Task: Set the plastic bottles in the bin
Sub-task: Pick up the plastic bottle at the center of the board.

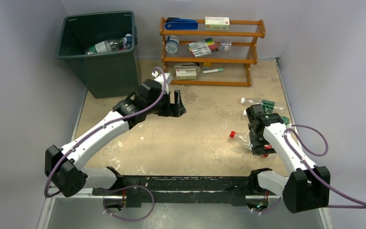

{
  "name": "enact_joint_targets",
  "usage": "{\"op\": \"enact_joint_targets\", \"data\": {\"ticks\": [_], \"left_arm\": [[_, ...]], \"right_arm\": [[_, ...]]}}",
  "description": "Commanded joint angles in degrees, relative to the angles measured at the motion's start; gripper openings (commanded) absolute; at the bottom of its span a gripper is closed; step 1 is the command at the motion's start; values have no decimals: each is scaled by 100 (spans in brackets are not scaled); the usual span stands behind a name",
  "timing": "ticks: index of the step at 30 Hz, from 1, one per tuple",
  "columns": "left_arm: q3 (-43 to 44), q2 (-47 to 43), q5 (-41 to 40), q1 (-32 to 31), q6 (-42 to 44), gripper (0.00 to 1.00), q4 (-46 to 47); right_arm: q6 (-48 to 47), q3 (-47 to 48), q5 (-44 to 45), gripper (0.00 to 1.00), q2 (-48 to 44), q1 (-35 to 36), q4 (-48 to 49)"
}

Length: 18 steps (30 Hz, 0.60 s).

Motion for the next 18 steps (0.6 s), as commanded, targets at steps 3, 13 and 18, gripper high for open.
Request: {"op": "enact_joint_targets", "data": {"ticks": [3, 13, 18], "left_arm": [[10, -226, 62, -37, 216, 83, 70], [-71, -232, 84, -38, 190, 83, 59], [-122, -200, 198, -37, 142, 83, 123]], "right_arm": [[137, -199, -58, 100, 417, -339, 592], [-552, -452, -260, 76, 691, -515, 1562], [-1187, -426, -337, 57, 669, -517, 1936]]}}
